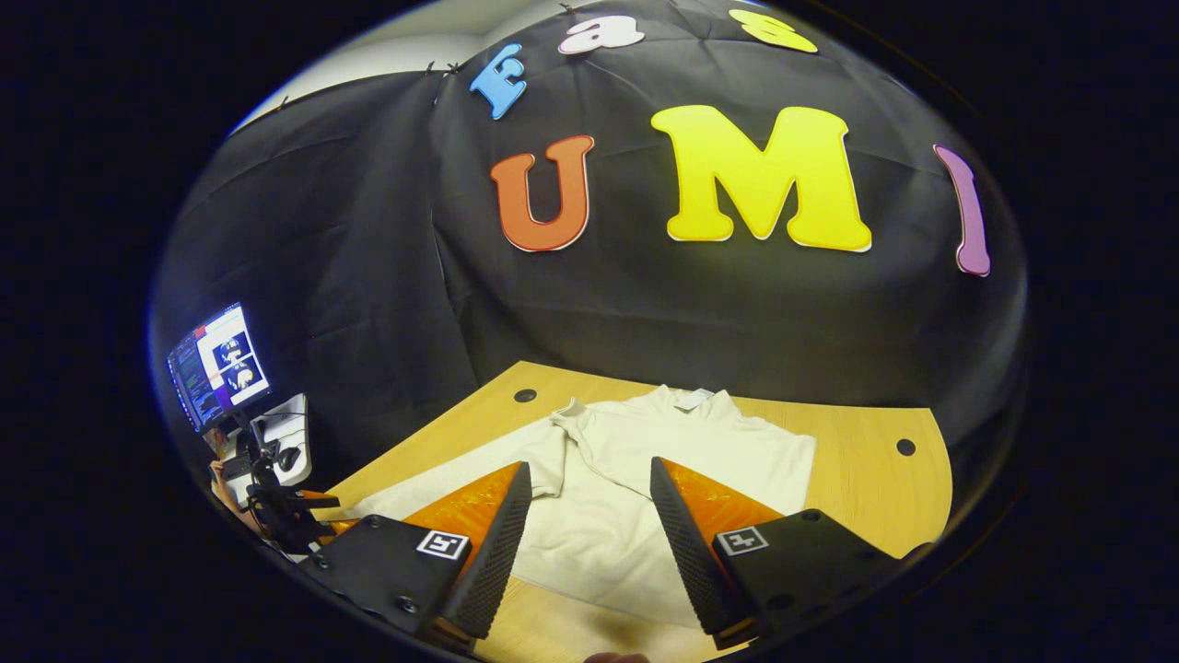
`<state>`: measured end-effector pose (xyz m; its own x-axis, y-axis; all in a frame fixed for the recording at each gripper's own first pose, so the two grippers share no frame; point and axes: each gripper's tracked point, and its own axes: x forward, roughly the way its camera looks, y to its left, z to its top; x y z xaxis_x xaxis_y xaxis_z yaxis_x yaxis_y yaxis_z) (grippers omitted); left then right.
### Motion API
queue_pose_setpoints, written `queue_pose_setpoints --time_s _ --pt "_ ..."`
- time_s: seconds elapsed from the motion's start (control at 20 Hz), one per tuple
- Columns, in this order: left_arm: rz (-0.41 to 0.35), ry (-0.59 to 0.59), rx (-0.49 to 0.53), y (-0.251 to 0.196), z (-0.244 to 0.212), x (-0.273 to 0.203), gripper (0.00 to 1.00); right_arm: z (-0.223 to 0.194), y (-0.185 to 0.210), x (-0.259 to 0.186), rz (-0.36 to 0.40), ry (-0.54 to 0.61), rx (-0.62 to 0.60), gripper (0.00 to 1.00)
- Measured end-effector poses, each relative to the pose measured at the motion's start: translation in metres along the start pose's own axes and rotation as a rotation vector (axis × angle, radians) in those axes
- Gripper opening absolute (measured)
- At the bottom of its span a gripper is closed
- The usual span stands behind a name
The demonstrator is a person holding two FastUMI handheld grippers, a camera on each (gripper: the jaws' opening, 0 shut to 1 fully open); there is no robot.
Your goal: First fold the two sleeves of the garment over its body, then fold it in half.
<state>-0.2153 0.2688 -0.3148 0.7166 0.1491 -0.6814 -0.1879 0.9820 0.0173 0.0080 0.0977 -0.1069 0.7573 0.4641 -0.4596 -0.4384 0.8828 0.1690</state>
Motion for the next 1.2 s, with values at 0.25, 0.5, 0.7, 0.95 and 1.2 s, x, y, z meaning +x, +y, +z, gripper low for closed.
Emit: queue_pose_setpoints --time_s 0.25,0.5,0.7,0.95,1.2 --pt "-0.059 0.031 -0.031 -0.002 -0.009 0.012 1.00 0.001 0.005 -0.002 0.000 0.004 -0.014 0.80" --pt "-0.081 0.078 -0.023 -0.009 -0.009 0.012 0.97 0.001 0.015 0.001 0.019 0.007 0.001 0.80" --pt "-0.131 0.071 -0.052 -0.022 -0.010 0.015 0.58 0.002 0.019 0.000 0.030 0.002 -0.008 0.80" --pt "-0.138 0.072 -0.096 -0.027 0.000 0.019 0.15 -0.005 0.011 -0.008 0.017 0.005 0.016 0.80" --pt "-0.135 0.117 -0.046 -0.035 0.008 0.016 0.07 -0.008 -0.003 -0.016 0.000 0.005 0.044 0.82"
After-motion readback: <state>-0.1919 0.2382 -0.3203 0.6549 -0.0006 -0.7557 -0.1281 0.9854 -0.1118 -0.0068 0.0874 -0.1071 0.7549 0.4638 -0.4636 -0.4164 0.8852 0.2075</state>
